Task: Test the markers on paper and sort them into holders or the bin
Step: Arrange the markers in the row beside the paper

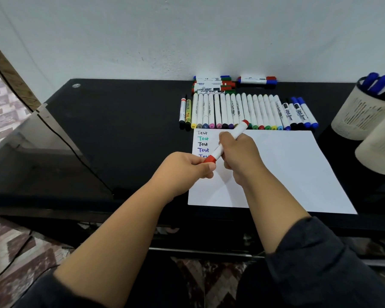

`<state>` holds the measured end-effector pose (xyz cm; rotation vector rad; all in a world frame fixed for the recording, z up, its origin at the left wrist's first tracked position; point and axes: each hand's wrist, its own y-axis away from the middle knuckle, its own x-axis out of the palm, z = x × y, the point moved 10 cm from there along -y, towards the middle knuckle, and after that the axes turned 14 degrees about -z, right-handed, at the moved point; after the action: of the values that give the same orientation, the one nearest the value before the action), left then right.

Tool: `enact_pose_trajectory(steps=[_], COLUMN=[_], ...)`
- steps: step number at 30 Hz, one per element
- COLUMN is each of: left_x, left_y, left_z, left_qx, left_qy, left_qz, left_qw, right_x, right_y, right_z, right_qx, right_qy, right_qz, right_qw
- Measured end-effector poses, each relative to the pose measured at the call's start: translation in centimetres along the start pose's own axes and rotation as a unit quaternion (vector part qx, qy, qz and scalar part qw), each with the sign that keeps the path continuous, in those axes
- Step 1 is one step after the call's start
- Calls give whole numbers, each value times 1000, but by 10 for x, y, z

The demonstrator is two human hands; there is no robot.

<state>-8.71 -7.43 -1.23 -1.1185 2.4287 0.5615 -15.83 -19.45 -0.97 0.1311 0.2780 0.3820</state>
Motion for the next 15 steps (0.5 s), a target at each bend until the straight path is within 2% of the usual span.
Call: enact_pose_trajectory(steps=[4, 10, 15], left_x=[-1, -7, -10], left_y=[2, 2, 3], left_z=[3, 4, 10], left_qx=[-14, 11, -13], left_qy=[48, -56, 54], left_qz=[3, -52, -22], left_qw=[999, 997, 998], right_x=[6, 9, 18], right_y=[-1, -3, -3], right_z=[1, 0, -2], right_qx=[-10, -10, 2], right_qy=[-6, 4, -13], right_qz=[11, -27, -4], right_qw=[1000, 1000, 1000])
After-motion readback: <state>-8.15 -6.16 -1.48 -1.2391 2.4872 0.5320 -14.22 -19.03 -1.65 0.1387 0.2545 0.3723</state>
